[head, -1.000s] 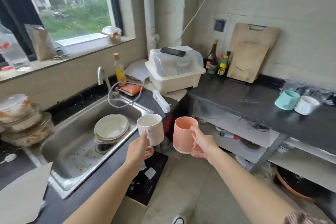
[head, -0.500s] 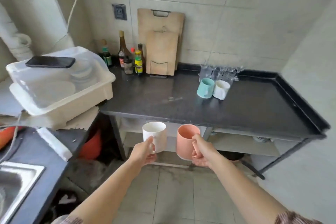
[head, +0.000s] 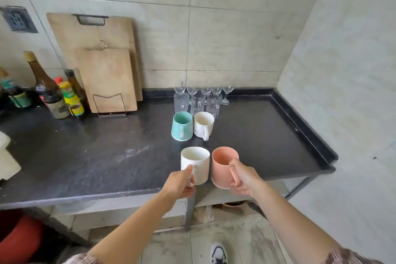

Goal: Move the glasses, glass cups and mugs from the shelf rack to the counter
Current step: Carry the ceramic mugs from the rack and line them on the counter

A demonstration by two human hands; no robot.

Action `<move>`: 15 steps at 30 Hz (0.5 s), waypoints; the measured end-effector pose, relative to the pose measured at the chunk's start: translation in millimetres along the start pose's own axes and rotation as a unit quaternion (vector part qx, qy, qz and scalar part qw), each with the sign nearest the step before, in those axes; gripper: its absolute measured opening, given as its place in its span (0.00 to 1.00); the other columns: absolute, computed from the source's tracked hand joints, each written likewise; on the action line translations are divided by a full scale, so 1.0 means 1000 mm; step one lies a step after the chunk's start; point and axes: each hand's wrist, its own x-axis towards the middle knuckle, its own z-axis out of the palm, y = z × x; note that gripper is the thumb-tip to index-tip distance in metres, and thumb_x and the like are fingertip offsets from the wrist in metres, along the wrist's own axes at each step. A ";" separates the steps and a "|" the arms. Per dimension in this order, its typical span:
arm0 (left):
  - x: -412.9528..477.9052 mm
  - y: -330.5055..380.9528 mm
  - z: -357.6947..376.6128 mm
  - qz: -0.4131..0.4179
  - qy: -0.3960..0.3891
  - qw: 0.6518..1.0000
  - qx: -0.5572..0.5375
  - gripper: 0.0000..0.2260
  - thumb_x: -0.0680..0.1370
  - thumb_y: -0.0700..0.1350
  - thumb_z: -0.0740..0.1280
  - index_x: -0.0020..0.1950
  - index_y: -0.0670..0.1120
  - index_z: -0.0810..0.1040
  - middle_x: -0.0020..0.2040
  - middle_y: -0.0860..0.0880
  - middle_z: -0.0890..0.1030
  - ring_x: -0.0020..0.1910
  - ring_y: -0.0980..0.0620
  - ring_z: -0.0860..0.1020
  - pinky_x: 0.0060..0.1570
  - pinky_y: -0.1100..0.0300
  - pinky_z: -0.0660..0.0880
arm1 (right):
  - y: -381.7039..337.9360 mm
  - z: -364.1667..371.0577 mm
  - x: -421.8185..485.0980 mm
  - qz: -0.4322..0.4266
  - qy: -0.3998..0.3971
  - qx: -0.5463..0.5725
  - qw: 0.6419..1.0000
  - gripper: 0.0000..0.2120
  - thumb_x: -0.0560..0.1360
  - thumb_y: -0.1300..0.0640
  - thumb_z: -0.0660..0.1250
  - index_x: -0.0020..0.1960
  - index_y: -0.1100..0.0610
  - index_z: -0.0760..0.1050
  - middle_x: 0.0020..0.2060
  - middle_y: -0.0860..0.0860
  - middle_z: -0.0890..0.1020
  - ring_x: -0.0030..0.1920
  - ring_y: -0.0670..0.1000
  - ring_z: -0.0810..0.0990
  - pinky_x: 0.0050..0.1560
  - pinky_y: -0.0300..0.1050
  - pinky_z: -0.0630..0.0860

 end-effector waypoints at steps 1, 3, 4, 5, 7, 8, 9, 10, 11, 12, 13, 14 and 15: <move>0.015 0.008 0.015 -0.002 -0.003 1.000 -0.004 0.20 0.77 0.57 0.62 0.34 0.43 0.77 0.37 0.43 0.79 0.37 0.45 0.82 0.42 0.56 0.82 | -0.010 -0.011 0.017 0.001 -0.004 -0.006 1.000 0.20 0.71 0.43 0.61 0.35 0.61 0.72 0.37 0.57 0.80 0.46 0.59 0.84 0.51 0.51 0.82; 0.042 0.024 0.044 -0.006 -0.006 1.000 -0.012 0.20 0.77 0.57 0.62 0.34 0.43 0.77 0.39 0.42 0.80 0.39 0.44 0.83 0.43 0.56 0.82 | -0.028 -0.034 0.051 0.012 -0.010 -0.018 1.000 0.21 0.72 0.44 0.60 0.38 0.63 0.73 0.42 0.58 0.82 0.44 0.59 0.85 0.48 0.49 0.83; 0.055 0.031 0.058 -0.011 -0.006 1.000 -0.013 0.20 0.77 0.57 0.62 0.34 0.43 0.77 0.41 0.42 0.80 0.42 0.43 0.83 0.44 0.56 0.82 | -0.037 -0.045 0.067 0.020 -0.014 -0.022 0.999 0.21 0.72 0.44 0.59 0.41 0.64 0.74 0.45 0.59 0.83 0.43 0.60 0.85 0.46 0.47 0.82; 0.067 0.038 0.071 -0.017 -0.006 1.000 -0.014 0.20 0.77 0.57 0.62 0.35 0.43 0.78 0.43 0.41 0.80 0.44 0.42 0.83 0.45 0.56 0.82 | -0.045 -0.056 0.083 0.029 -0.020 -0.024 0.999 0.21 0.73 0.44 0.59 0.42 0.64 0.74 0.48 0.60 0.83 0.43 0.60 0.85 0.46 0.47 0.82; 0.090 0.051 0.097 -0.027 -0.010 0.999 -0.023 0.20 0.78 0.57 0.61 0.36 0.43 0.77 0.44 0.41 0.80 0.45 0.43 0.82 0.45 0.56 0.81 | -0.061 -0.075 0.113 0.038 -0.029 -0.029 0.998 0.20 0.73 0.44 0.58 0.39 0.63 0.72 0.50 0.60 0.83 0.44 0.59 0.85 0.47 0.47 0.82; 0.101 0.058 0.110 -0.031 -0.011 0.999 -0.028 0.19 0.78 0.57 0.61 0.36 0.43 0.77 0.44 0.42 0.80 0.45 0.44 0.82 0.45 0.56 0.81 | -0.070 -0.084 0.127 0.038 -0.030 -0.027 0.998 0.20 0.74 0.44 0.57 0.37 0.61 0.71 0.50 0.61 0.83 0.43 0.59 0.85 0.47 0.47 0.82; 0.113 0.064 0.122 -0.035 -0.010 0.999 -0.034 0.19 0.78 0.56 0.61 0.37 0.43 0.77 0.44 0.42 0.80 0.45 0.44 0.82 0.46 0.56 0.81 | -0.078 -0.091 0.141 0.038 -0.029 -0.022 0.999 0.21 0.74 0.43 0.58 0.36 0.61 0.70 0.50 0.61 0.83 0.43 0.59 0.85 0.46 0.46 0.82; 0.124 0.070 0.134 -0.041 -0.005 0.998 -0.041 0.18 0.79 0.55 0.61 0.39 0.43 0.77 0.44 0.42 0.79 0.45 0.45 0.81 0.47 0.57 0.81 | -0.085 -0.097 0.155 0.038 -0.028 -0.017 0.999 0.21 0.74 0.43 0.58 0.36 0.61 0.70 0.50 0.62 0.83 0.42 0.59 0.86 0.45 0.46 0.82; 0.134 0.075 0.145 -0.046 0.003 0.998 -0.053 0.17 0.79 0.54 0.61 0.40 0.42 0.78 0.44 0.42 0.79 0.46 0.46 0.80 0.48 0.57 0.80 | -0.092 -0.102 0.168 0.040 -0.027 -0.013 0.999 0.22 0.75 0.42 0.58 0.37 0.61 0.70 0.51 0.62 0.83 0.42 0.58 0.86 0.45 0.45 0.82; 0.144 0.080 0.155 -0.048 0.010 0.997 -0.067 0.16 0.79 0.54 0.61 0.42 0.42 0.78 0.44 0.43 0.78 0.45 0.46 0.80 0.48 0.57 0.80 | -0.098 -0.105 0.181 0.044 -0.027 -0.010 0.999 0.21 0.75 0.42 0.58 0.39 0.61 0.70 0.53 0.61 0.82 0.42 0.58 0.86 0.46 0.46 0.82; 0.154 0.084 0.164 -0.046 0.017 0.996 -0.079 0.16 0.79 0.53 0.62 0.42 0.42 0.78 0.43 0.43 0.77 0.44 0.47 0.79 0.47 0.58 0.80 | -0.103 -0.107 0.192 0.050 -0.027 -0.006 0.998 0.20 0.75 0.42 0.58 0.40 0.60 0.70 0.54 0.60 0.81 0.43 0.57 0.85 0.47 0.46 0.82; 0.164 0.087 0.171 -0.045 0.025 0.995 -0.085 0.16 0.79 0.53 0.62 0.41 0.42 0.79 0.42 0.43 0.77 0.44 0.47 0.78 0.47 0.58 0.80 | -0.107 -0.109 0.203 0.056 -0.027 0.001 0.998 0.19 0.75 0.43 0.58 0.41 0.59 0.69 0.56 0.60 0.80 0.45 0.57 0.85 0.48 0.47 0.82; 0.173 0.091 0.177 -0.048 0.036 0.994 -0.088 0.16 0.79 0.53 0.61 0.41 0.42 0.79 0.42 0.43 0.77 0.44 0.47 0.78 0.46 0.59 0.79 | -0.111 -0.109 0.213 0.063 -0.028 0.010 0.998 0.18 0.75 0.43 0.58 0.42 0.59 0.69 0.58 0.60 0.79 0.46 0.57 0.84 0.48 0.47 0.82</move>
